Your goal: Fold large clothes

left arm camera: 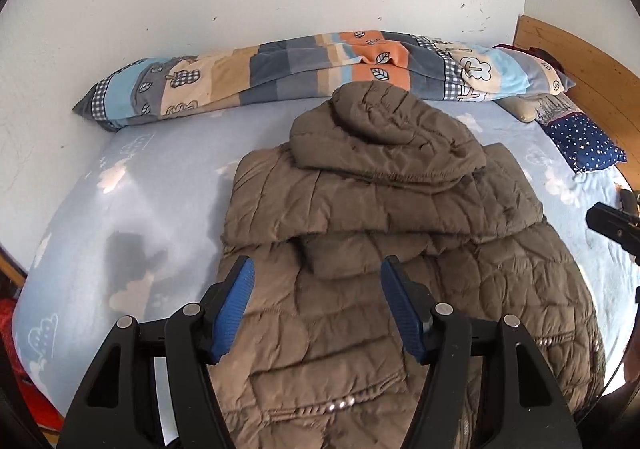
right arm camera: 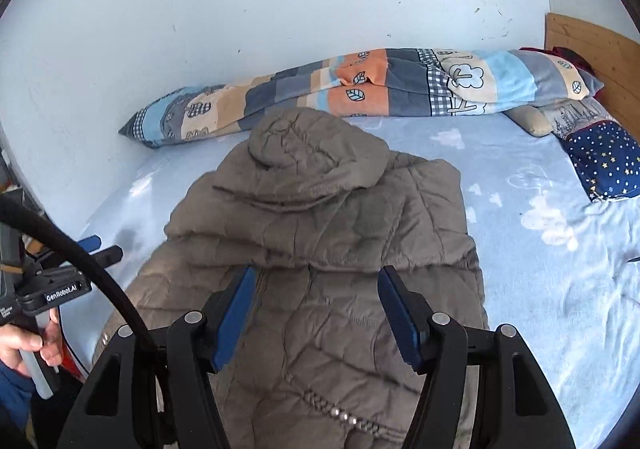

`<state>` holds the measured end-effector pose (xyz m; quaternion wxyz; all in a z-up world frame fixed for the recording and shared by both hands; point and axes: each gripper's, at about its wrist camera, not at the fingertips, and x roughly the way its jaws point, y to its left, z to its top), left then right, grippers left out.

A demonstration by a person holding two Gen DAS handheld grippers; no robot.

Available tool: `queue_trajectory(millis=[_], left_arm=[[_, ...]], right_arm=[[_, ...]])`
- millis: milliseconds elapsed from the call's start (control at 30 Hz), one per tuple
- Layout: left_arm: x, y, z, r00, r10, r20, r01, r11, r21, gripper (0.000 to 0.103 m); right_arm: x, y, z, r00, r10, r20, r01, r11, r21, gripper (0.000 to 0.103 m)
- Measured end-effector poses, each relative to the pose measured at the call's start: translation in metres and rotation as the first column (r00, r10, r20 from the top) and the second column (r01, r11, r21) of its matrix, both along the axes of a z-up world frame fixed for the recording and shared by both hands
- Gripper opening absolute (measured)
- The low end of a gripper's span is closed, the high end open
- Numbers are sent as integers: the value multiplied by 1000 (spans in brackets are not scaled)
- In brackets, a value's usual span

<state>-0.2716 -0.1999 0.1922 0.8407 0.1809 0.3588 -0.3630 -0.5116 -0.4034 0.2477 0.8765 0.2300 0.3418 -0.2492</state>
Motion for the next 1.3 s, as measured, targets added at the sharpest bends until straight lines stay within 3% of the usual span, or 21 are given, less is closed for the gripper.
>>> queue_trajectory(millis=[133, 233, 333, 467, 600, 733, 867, 1000, 1167, 1300], left_arm=[[13, -59, 3, 1000, -18, -19, 18, 1000, 13, 66], [31, -99, -7, 998, 2, -66, 0, 1000, 28, 66], [55, -133, -18, 991, 54, -124, -50, 998, 30, 66], [90, -171, -29, 970, 136, -201, -138, 990, 5, 66], [116, -201, -40, 953, 181, -243, -195, 980, -32, 66], [121, -229, -76, 940, 182, -290, -169, 983, 68, 66], [108, -237, -125, 948, 155, -276, -95, 971, 217, 66], [102, -228, -109, 955, 144, -260, -100, 980, 173, 66], [61, -213, -64, 974, 30, -226, -25, 999, 24, 65], [30, -219, -75, 962, -44, -270, 51, 999, 19, 65]], right_arm=[[11, -37, -28, 998, -42, 49, 36, 993, 109, 68], [26, -52, -48, 997, -58, -43, 63, 990, 126, 67], [25, -65, -52, 996, -79, -36, 83, 986, 145, 66], [8, -86, -52, 988, -148, 46, 129, 951, 280, 66], [-2, -95, -46, 980, -188, 63, 161, 939, 306, 66], [-2, -98, -43, 979, -190, 80, 153, 930, 333, 66], [-1, -103, -41, 978, -193, 79, 156, 930, 333, 66], [-1, -103, -43, 977, -197, 76, 161, 927, 338, 66], [-9, -106, -38, 968, -233, 91, 191, 924, 332, 66], [-17, -112, -39, 956, -280, 85, 237, 911, 338, 66]])
